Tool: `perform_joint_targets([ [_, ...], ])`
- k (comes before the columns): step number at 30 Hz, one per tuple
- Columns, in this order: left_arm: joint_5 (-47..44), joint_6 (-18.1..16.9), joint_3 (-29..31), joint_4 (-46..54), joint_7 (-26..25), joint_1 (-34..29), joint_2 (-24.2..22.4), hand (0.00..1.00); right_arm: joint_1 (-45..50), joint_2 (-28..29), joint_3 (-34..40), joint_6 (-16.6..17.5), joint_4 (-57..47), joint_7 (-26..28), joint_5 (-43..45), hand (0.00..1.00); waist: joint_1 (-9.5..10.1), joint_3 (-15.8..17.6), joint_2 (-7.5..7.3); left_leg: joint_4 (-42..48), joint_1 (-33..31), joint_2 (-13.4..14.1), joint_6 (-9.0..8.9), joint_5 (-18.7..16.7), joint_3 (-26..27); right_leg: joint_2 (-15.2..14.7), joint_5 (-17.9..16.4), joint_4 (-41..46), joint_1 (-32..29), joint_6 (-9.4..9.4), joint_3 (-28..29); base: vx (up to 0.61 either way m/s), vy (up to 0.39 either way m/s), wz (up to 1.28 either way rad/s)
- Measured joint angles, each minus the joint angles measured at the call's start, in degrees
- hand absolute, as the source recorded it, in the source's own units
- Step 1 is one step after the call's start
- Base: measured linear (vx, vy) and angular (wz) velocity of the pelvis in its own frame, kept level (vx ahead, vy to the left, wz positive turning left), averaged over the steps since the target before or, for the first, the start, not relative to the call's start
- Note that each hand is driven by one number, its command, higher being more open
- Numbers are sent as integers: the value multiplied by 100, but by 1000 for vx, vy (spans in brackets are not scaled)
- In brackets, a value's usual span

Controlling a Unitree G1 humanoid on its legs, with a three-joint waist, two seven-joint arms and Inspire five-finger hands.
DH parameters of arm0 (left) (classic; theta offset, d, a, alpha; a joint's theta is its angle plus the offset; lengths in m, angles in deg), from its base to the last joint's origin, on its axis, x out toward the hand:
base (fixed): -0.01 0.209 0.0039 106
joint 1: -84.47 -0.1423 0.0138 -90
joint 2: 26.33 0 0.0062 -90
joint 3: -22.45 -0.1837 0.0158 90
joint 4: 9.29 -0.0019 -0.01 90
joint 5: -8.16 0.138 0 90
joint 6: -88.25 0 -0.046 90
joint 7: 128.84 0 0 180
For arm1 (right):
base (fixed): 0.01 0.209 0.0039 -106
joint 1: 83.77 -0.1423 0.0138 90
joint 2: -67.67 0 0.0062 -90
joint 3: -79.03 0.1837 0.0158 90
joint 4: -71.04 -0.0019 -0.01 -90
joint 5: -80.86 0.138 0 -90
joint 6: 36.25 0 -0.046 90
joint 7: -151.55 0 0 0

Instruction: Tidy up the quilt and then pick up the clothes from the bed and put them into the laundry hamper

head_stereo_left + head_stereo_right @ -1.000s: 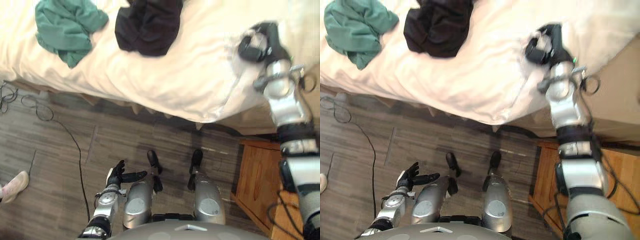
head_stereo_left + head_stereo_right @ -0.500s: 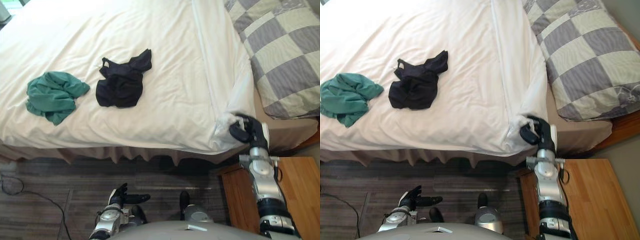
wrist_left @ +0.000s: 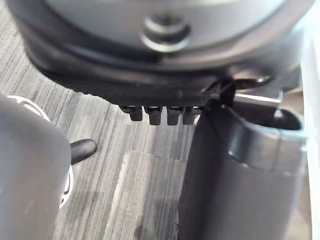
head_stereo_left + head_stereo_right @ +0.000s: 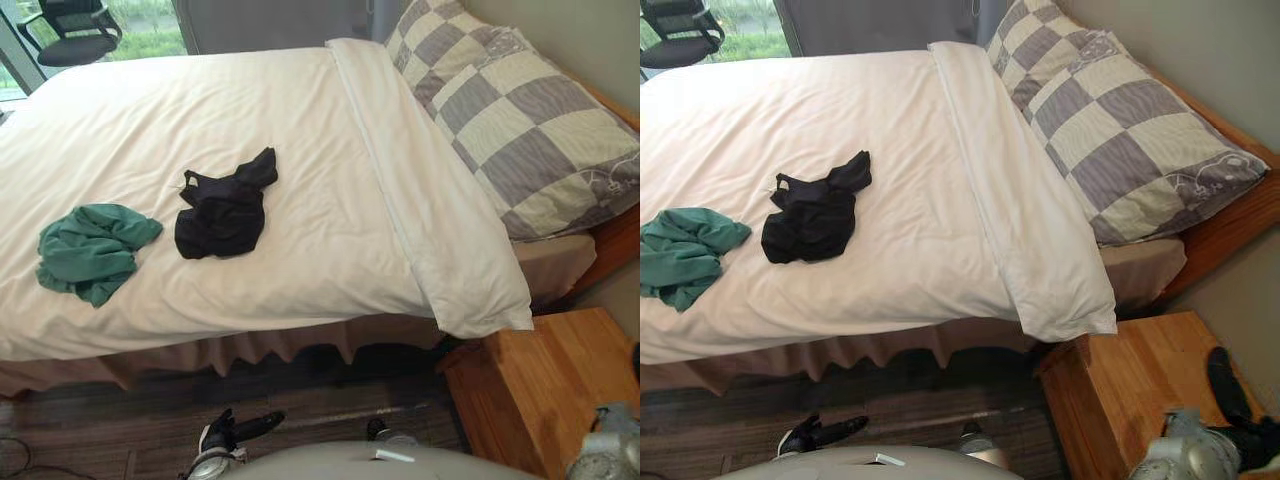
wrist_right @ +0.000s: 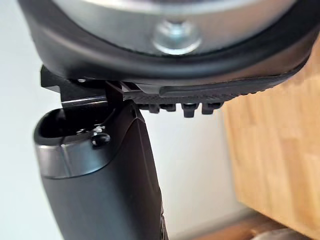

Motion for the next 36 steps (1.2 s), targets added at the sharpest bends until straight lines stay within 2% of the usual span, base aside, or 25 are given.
perform_joint_targets([
  [1, 0, 0, 0, 0, 1, -7, 1, 100, -9, 0, -19, 45, -133, -19, 0, 0, -1, -13, -4, 0, 0, 10, -1, 0, 33, 0, -4, 1, 0, -1, -14, -12, -18, 9],
  [4, 2, -2, -6, -2, -6, -18, 28, 100, -94, -172, -579, 185, -699, 6, -57, 0, -3, -47, -47, 1, 0, 21, -22, 11, 63, 9, -18, 6, -9, -8, -23, -4, -5, 2],
  [8, 10, -14, -221, -78, 12, -7, 201, 100, -825, -657, -1685, 224, -708, 357, -80, 0, -48, -77, -100, 13, -24, 11, -34, 107, -75, 10, -18, 1, -17, -7, -71, -6, -21, 8],
  [12, 35, -37, -578, -81, 26, 123, 306, 100, -1696, -1010, -2595, 257, -511, 734, -54, 0, 55, 14, -68, 63, -264, -13, 36, 181, -402, -38, -17, 1, -83, -5, -333, -30, -18, 37],
  [15, 28, -58, -714, -78, -4, 362, 397, 100, -2624, -1331, -3083, 322, -124, 833, -47, 0, 89, 475, -82, 267, -607, -25, 104, 209, -597, -105, 34, 51, -269, 18, -446, -96, 1, 29],
  [17, -1, -61, -773, -69, -11, 597, 411, 100, -3484, -1690, -3422, 323, 278, 862, -48, 0, 188, 848, -13, 436, -1033, -24, 175, 231, -649, -136, 139, 103, -631, -1, -453, -153, -1, 17],
  [22, -233, -309, -805, 86, -5, 779, 377, 100, -4604, -2212, -3645, 325, 1264, 738, -47, 0, 355, 1356, 163, 606, -1728, -13, 267, 280, -676, -182, 307, 98, -1234, -7, -463, -85, 16, 7],
  [28, -232, -436, -836, 266, -9, 864, 322, 100, -4406, -2141, -3543, 286, 1931, 632, -51, 0, 394, 1709, 354, 658, -2021, 24, 274, 270, -580, -202, 332, 159, -1565, 3, -442, 21, 2, -5],
  [30, -231, -434, -963, 306, -6, 899, 289, 100, -3884, -1728, -3204, 315, 1962, 635, -44, 0, 406, 1784, 434, 657, -2009, 53, 259, 261, -481, -186, 331, 194, -1596, 4, -439, 34, -11, -9],
  [32, -229, -410, -983, 332, 2, 930, 261, 100, -3463, -1339, -2994, 616, 1751, 826, -46, 0, 385, 1785, 432, 661, -1930, 73, 249, 254, -378, -172, 329, 211, -1564, 6, -433, 48, -20, -13],
  [36, -229, -408, -902, 342, -14, 969, 161, 100, -2919, -709, -2479, 731, 1727, 949, 19, 0, 402, 1783, 419, 699, -1592, 178, 164, 126, -202, -89, 285, 268, -1266, -24, -446, 25, -7, -7],
])
